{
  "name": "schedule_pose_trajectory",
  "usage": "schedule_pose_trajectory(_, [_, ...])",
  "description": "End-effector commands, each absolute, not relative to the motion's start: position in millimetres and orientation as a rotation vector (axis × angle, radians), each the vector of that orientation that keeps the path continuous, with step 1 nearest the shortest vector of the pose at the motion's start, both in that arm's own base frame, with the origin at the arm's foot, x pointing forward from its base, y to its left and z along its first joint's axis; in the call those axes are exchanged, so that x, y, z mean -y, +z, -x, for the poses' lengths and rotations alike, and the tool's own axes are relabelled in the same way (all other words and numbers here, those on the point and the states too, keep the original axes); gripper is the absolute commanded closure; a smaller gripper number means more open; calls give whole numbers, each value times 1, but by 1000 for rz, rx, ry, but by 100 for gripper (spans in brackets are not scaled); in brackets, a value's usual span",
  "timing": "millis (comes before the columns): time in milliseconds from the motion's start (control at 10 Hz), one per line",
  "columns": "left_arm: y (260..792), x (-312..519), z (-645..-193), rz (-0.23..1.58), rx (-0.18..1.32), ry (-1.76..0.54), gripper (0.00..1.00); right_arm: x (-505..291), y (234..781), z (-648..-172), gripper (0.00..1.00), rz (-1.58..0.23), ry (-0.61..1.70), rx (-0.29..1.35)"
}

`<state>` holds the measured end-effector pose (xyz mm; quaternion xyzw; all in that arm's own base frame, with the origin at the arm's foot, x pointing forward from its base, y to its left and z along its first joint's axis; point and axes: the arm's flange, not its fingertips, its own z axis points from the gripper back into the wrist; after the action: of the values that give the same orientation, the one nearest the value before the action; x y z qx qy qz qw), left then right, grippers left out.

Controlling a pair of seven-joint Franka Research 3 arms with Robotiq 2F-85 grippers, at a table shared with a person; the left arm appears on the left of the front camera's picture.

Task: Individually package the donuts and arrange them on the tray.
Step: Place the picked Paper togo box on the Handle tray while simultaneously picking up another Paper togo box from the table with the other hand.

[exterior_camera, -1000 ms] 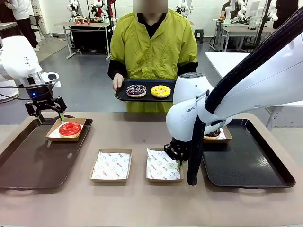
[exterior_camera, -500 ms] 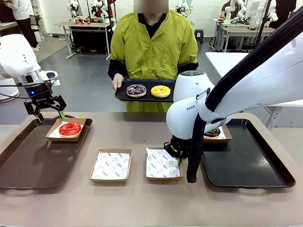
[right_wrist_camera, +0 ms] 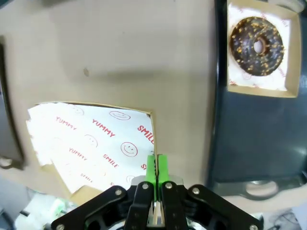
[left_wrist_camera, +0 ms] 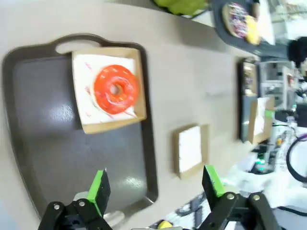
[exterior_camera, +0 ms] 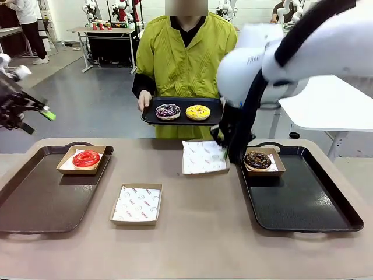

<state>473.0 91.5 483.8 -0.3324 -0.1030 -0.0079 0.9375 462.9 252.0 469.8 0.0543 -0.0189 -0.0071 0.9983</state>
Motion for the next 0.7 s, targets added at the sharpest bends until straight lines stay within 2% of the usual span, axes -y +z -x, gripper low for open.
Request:
schedule_pose_trajectory(0, [473,-124,-435,891,233,-45,0,-260,488,-498,100,-75,8,-35])
schedule_pose_trajectory(400, [452,-202,-392,1224,195,25,0,-261,491,-551,100,-46,12,-91])
schedule_pose_trajectory(600, [442,-218,-388,1275,143,62,0,-254,483,-568,100,-54,-14,-105])
